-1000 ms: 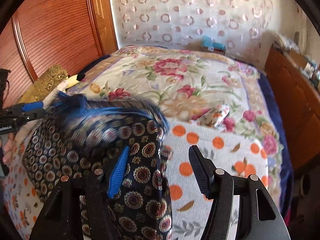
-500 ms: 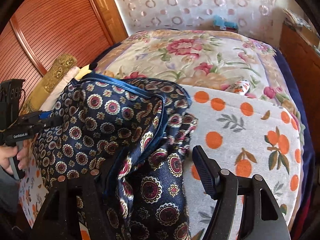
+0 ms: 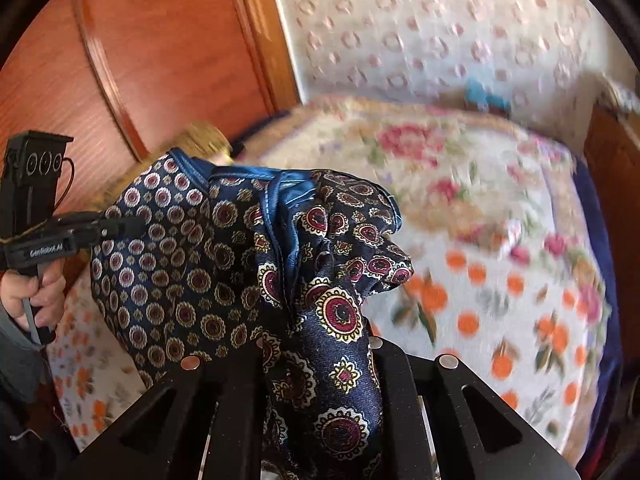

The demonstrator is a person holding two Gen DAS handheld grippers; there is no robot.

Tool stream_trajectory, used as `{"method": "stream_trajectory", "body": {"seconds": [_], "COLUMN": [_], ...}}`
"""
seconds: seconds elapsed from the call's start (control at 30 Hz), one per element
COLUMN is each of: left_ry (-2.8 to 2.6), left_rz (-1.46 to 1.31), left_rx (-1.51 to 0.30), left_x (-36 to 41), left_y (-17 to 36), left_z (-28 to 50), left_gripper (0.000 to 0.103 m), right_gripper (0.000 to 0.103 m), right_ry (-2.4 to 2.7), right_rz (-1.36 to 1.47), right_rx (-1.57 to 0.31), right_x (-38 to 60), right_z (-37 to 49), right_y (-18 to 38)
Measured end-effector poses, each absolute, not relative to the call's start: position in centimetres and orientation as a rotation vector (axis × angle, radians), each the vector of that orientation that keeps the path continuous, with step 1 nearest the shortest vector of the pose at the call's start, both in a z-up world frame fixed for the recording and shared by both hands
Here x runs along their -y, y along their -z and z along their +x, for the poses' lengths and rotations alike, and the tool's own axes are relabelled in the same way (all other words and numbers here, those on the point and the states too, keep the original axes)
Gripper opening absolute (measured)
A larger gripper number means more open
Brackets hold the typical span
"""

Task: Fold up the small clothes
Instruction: 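Grasp the folded shirt bundle with both tools and lift it, then carry the bundle to the yellow plush toy and set it down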

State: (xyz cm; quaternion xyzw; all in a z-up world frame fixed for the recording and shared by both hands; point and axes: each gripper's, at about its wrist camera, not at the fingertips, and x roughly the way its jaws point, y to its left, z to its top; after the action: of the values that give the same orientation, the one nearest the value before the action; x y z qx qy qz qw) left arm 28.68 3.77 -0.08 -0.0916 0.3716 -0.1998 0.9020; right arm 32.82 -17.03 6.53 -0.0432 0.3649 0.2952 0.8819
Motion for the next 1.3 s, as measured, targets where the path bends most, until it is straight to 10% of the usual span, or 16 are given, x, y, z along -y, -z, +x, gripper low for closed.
{"method": "stream_trajectory", "body": {"seconds": [0.4,0.7,0.8,0.93,1.2,1.3], "left_ry": [0.14,-0.043,-0.082,-0.112,-0.118,-0.1], "left_rz": [-0.248,-0.332,-0.32,-0.242,-0.137,-0.121], "left_rx": [-0.551,-0.669,-0.682,-0.67,-0.592,-0.567], "left_x": [-17.2,-23.2,-23.5,-22.3,-21.7,-20.5], "left_y": [-6.7,1.0,2.2,1.6,-1.0,-2.2], "left_z": [21.7,22.9,23.1,21.0,18.4,17.4], "left_gripper": [0.005,0.005,0.005,0.024,0.047,0.074], "right_gripper": [0.011,0.012,0.029,0.055,0.062,0.064], "right_ry": [-0.847,-0.9,-0.813,-0.739,-0.689,-0.685], "right_rz": [-0.268,-0.401,-0.404,-0.351,-0.25,-0.264], "right_rx": [-0.562,-0.663,-0.68,-0.63,-0.521,-0.502], "right_x": [0.9,-13.7,-15.7,-14.9,-10.1,-9.4], "right_z": [38.0,48.4,50.6,51.1,44.3,40.2], "right_y": [-16.4,-11.1,-9.0,-9.1,-11.2,-11.3]}}
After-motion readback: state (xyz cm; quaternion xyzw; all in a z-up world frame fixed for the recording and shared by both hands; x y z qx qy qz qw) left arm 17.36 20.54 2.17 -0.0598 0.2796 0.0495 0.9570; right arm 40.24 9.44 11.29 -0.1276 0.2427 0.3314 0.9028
